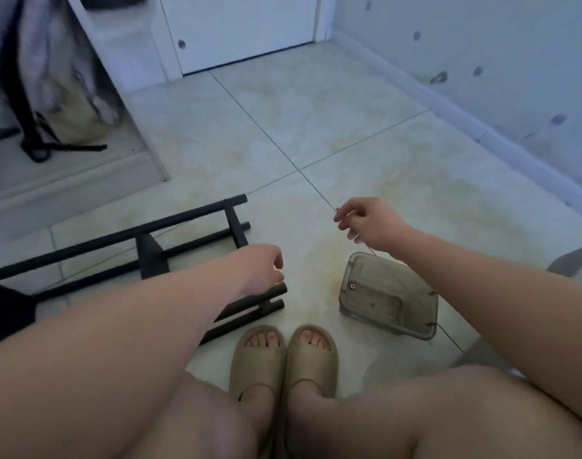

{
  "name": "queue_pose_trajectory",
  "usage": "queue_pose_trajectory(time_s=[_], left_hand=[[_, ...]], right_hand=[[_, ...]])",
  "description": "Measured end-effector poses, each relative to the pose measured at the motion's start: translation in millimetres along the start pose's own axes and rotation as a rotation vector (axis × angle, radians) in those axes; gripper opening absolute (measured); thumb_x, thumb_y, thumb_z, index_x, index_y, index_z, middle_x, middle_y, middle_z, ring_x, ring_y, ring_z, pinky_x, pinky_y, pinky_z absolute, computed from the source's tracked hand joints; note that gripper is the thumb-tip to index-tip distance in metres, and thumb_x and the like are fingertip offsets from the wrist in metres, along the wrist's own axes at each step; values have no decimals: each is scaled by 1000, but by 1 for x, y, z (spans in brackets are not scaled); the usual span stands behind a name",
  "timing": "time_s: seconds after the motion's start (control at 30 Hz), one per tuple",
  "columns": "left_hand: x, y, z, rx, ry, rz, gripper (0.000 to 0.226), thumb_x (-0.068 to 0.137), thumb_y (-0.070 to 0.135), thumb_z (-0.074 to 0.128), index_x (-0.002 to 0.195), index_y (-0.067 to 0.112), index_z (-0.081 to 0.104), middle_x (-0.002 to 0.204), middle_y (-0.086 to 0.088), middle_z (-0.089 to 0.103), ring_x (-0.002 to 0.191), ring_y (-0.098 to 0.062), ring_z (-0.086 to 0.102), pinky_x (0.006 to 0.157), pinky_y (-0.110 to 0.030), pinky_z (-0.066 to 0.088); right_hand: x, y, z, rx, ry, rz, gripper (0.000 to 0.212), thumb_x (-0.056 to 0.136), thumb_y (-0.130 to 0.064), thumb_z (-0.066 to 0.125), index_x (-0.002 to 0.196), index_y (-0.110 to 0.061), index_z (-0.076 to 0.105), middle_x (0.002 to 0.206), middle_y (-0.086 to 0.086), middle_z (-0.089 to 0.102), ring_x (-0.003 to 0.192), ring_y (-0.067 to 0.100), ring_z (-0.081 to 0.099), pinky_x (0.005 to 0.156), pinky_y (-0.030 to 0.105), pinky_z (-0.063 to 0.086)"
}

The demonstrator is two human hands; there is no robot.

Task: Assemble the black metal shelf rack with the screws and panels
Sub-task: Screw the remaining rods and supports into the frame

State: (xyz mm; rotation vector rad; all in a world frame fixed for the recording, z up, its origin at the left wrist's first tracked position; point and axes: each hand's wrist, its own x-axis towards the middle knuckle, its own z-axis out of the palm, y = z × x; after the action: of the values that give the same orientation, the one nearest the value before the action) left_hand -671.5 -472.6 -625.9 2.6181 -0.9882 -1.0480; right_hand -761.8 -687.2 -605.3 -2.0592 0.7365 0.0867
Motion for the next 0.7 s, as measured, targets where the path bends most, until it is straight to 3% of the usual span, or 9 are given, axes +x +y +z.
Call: queue_pose_trajectory(time_s=[0.07, 0.2, 0.43, 0.7], left_hand=[[-28, -11, -15, -68, 65, -37, 29, 98, 30, 57, 122, 16, 60, 125, -3, 63, 116, -24, 57, 94, -30, 45], [-77, -42, -27, -109, 92, -66, 13, 97, 23, 54, 103, 14, 64, 99, -1, 66, 86, -20, 58, 78, -28, 44], [-101, -85, -30, -207, 15, -170, 27, 100, 22, 52, 121, 10, 64, 100, -3, 72, 79, -18, 67, 63, -24, 47], [-33, -112, -17, -230, -103, -204, 22, 100, 28, 54, 119, 17, 61, 102, -1, 71, 92, -19, 69, 78, -36, 56]], right_hand=[[-19, -27, 6, 119, -12, -19, 25, 96, 0, 55, 88, -18, 70, 85, 3, 68, 68, 13, 63, 65, 26, 54], [-48, -59, 21, 250, -101, -59, 14, 95, -4, 64, 101, -15, 71, 92, 5, 69, 75, 12, 68, 74, 26, 59], [-57, -68, 46, 171, -237, -51, 15, 93, 0, 64, 96, -10, 75, 81, 5, 73, 72, 14, 68, 74, 25, 61], [-1, -41, 77, 53, -375, 80, 13, 92, -2, 66, 95, -11, 75, 86, 6, 78, 72, 12, 70, 76, 27, 62]])
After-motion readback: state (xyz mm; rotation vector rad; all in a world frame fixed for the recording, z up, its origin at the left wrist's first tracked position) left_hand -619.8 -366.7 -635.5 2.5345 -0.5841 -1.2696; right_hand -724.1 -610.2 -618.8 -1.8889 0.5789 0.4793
